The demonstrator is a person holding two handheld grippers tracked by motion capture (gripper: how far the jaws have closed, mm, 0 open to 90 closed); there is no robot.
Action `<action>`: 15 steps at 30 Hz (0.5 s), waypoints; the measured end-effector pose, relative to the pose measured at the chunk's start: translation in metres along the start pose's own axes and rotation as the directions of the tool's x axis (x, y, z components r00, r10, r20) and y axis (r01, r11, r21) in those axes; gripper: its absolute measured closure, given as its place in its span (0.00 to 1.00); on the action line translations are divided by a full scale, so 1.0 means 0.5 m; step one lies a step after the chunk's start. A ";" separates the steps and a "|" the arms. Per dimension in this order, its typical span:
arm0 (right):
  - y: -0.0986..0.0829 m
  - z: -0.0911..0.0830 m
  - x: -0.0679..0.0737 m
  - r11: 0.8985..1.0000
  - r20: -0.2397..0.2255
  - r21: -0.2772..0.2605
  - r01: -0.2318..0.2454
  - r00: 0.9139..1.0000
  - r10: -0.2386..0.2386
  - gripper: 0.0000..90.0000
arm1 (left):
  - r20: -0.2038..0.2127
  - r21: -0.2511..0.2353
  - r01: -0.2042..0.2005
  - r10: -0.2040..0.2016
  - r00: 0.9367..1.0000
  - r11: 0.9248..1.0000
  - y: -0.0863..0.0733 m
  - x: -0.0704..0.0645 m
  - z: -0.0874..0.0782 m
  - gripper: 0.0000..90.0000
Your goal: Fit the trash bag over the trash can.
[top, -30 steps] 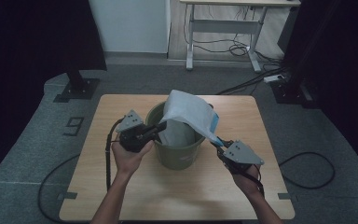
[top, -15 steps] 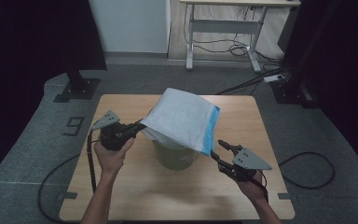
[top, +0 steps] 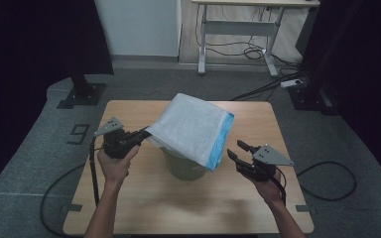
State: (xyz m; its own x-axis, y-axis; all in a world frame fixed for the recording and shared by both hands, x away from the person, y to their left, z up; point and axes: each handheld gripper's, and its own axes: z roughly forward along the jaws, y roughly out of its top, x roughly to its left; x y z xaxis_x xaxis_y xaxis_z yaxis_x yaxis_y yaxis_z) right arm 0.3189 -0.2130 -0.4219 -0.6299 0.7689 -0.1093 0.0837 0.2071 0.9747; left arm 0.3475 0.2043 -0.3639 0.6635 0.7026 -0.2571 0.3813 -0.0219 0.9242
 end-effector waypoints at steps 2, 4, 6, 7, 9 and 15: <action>-0.001 0.009 0.006 1.000 -0.022 0.006 -0.009 1.000 0.009 0.54 | 0.000 0.004 0.003 -0.003 1.000 1.000 -0.002 0.001 0.001 0.99; -0.003 0.013 0.013 1.000 -0.030 0.012 -0.007 1.000 0.007 0.53 | 0.003 0.010 0.005 -0.005 1.000 1.000 -0.003 0.002 0.001 0.98; -0.009 0.013 0.026 1.000 -0.056 0.007 0.012 0.998 -0.012 0.52 | 0.003 0.009 0.002 -0.002 1.000 1.000 -0.004 0.000 0.001 0.98; -0.011 0.011 0.031 1.000 -0.063 0.005 0.021 0.998 -0.021 0.52 | 0.003 0.011 -0.003 0.003 1.000 1.000 -0.004 -0.001 0.000 0.98; -0.017 0.006 0.041 1.000 -0.079 0.004 0.030 0.996 -0.030 0.50 | 0.000 0.014 -0.005 0.005 1.000 1.000 -0.003 -0.003 0.002 0.98; -0.029 -0.010 0.071 0.999 -0.096 0.016 0.040 0.995 -0.039 0.42 | -0.011 0.021 0.002 -0.002 1.000 1.000 -0.001 -0.001 0.010 0.98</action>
State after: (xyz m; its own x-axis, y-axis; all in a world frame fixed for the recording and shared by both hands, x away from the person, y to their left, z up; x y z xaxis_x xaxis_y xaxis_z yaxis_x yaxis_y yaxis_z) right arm 0.2915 -0.1920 -0.4387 -0.7037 0.6989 -0.1278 0.0704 0.2476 0.9663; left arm 0.3503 0.2005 -0.3658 0.6556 0.7105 -0.2556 0.3960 -0.0353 0.9176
